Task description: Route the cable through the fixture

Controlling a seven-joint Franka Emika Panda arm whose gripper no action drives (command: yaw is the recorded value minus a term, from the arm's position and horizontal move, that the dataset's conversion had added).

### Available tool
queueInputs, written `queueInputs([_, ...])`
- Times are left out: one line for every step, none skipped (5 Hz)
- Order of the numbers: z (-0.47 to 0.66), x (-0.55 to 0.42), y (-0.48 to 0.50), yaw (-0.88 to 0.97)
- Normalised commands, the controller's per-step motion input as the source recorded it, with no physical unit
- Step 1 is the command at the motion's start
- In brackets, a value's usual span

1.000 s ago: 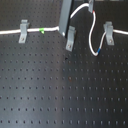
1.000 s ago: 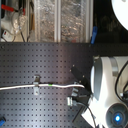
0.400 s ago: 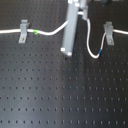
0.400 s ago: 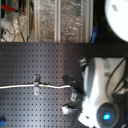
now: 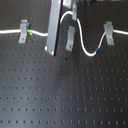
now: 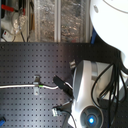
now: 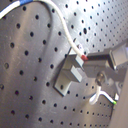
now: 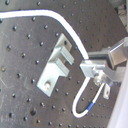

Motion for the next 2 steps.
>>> queueInputs([0.42,-0.327,0.163,-0.42])
queueInputs([0.0,0.009,0.024,0.0])
